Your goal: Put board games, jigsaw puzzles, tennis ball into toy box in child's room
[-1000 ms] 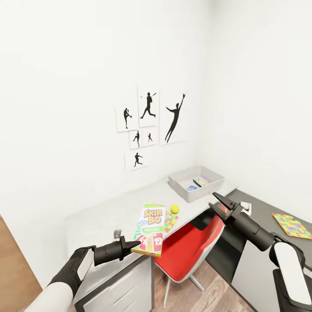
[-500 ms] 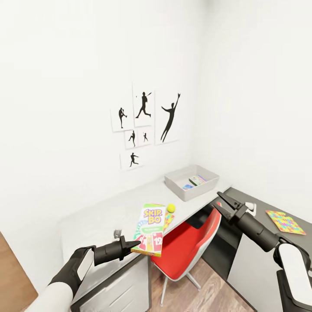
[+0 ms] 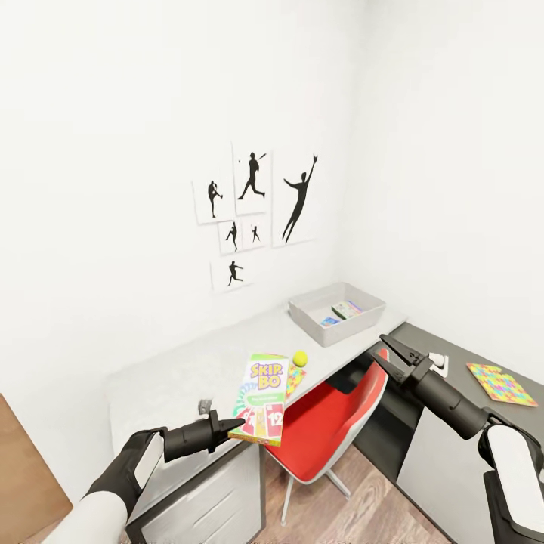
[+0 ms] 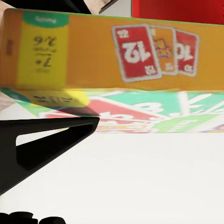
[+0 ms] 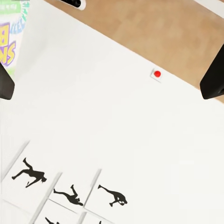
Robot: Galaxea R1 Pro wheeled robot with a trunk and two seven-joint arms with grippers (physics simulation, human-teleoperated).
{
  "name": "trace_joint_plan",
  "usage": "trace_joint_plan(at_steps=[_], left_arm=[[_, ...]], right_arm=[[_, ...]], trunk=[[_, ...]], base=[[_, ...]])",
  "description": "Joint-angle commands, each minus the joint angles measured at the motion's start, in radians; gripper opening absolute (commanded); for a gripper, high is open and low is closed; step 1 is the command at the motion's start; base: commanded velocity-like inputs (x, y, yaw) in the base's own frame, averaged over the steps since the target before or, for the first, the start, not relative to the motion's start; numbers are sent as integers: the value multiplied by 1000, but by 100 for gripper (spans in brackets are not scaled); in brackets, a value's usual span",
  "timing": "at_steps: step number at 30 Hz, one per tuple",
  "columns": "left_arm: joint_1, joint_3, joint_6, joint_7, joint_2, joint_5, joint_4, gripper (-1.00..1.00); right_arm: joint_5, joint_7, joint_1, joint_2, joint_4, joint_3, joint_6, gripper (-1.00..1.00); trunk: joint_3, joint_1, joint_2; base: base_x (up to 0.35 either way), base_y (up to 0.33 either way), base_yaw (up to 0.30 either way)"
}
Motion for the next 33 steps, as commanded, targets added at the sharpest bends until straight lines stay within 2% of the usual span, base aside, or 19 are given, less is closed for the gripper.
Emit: trace_joint_plan(at_steps=[1, 4, 9, 14, 20, 33], left_arm=[[0, 4, 5, -2, -2, -2, -5, -100], [0, 3, 5, -2, -2, -2, -13, -100], [0, 3, 5, -2, -3, -2, -16, -100], [0, 3, 5, -3, -2, -2, -17, -100], [0, 3, 5, -3, -3, -2, -18, -100], [0, 1, 5, -4, -2, -2, -20, -100]], right_arm=[[6, 7, -1, 0, 0, -2, 5, 100], [6, 7, -1, -1, 0, -2, 5, 100], [5, 9, 0, -17, 2, -2, 4, 100], [5, 15, 1, -20, 1, -35, 5, 100], [5, 19, 1, -20, 0, -44, 7, 100], [6, 21, 1, -22, 0, -45, 8, 100]], trunk=[[-2, 0, -1], [-7, 0, -1], [-15, 0, -1], [-23, 0, -1], [-25, 0, -1], [-37, 0, -1]], base=[[0, 0, 0], [0, 0, 0], [0, 0, 0], [0, 0, 0], [0, 0, -8], [0, 0, -182]])
